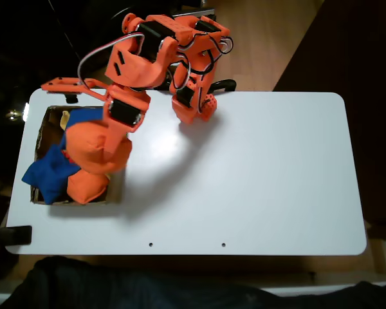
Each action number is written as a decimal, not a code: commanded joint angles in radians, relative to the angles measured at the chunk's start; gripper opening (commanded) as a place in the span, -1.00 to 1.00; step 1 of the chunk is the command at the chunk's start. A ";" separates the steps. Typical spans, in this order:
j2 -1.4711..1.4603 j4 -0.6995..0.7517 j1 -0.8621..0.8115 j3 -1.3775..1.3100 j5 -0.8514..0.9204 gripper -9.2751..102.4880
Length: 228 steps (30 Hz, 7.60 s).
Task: Grasp a bag and put it in the box.
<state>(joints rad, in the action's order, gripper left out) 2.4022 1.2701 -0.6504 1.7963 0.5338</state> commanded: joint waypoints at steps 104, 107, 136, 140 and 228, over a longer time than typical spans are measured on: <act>-0.744 0.127 -0.492 -0.482 0.046 -0.25; -0.712 0.127 -0.485 -0.462 0.049 -0.21; -0.443 0.018 -0.416 -0.230 0.077 0.29; -0.411 0.015 -0.402 -0.206 0.087 0.40; 0.586 -0.362 0.676 0.733 -0.531 -0.61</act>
<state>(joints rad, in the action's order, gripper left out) 2.9637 0.9035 0.0169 2.5249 0.0138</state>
